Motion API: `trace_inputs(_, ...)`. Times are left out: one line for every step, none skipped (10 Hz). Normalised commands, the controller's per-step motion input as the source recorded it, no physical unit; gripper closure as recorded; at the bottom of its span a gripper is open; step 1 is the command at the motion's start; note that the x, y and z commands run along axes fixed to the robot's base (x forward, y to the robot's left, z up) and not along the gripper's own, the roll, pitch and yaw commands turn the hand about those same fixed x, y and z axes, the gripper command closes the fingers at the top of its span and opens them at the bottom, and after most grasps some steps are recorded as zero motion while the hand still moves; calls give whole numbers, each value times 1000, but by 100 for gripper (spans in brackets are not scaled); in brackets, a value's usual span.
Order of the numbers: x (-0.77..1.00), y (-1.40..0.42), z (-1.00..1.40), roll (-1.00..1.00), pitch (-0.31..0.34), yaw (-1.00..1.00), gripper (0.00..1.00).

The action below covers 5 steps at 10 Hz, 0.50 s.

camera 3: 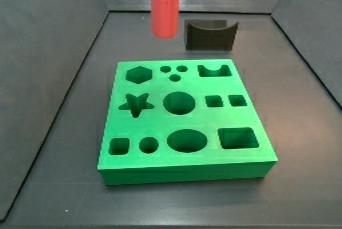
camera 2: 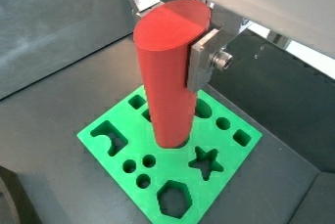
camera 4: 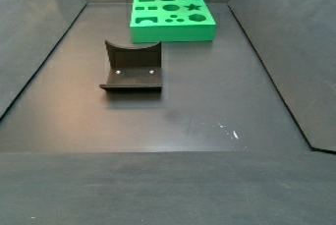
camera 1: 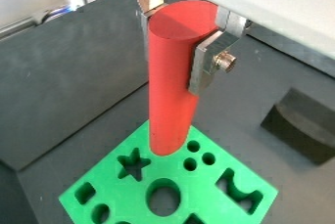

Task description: Insert the oval object.

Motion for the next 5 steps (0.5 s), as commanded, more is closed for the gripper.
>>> trace_inputs(0,-380,-551,33,-91,-860,100)
trace_inputs(0,-409,-560,37,-99,-840,100)
trace_inputs(-9,-457,-580,41,-111,-806,100)
trace_inputs(-6,-460,-577,40,-111,-800,100)
trace_inputs(-9,-460,-571,41,-110,-806,100)
